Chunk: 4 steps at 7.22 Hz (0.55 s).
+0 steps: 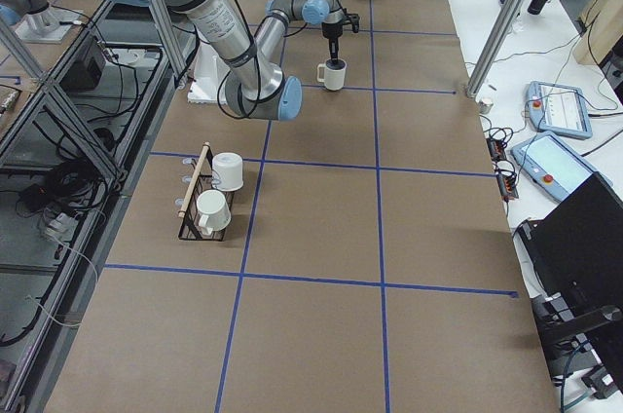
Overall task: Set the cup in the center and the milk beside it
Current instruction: 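Carry the white mug with the right gripper to the table center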
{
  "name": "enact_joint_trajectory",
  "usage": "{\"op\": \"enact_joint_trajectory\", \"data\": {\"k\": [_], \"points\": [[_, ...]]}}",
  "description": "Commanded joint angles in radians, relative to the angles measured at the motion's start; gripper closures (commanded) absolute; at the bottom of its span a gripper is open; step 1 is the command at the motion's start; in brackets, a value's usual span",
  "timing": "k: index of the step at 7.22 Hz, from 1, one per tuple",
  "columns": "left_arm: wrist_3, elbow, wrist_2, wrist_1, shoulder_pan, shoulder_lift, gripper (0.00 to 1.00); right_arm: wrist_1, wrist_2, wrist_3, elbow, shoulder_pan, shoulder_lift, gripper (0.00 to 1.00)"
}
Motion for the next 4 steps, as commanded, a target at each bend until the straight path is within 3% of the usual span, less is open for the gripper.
{"op": "enact_joint_trajectory", "data": {"k": [1, 3, 4], "points": [[0.001, 0.0, 0.0, 0.0, 0.0, 0.0, 0.01, 0.004, -0.001, 0.004, -0.001, -0.005, -0.004, 0.79], [0.001, 0.0, 0.0, 0.0, 0.0, 0.0, 0.01, 0.016, -0.007, 0.001, 0.0, -0.006, -0.009, 0.51], [-0.001, 0.002, 0.0, 0.0, 0.0, 0.0, 0.01, 0.048, -0.029, -0.008, 0.005, -0.003, -0.008, 0.3]]}}
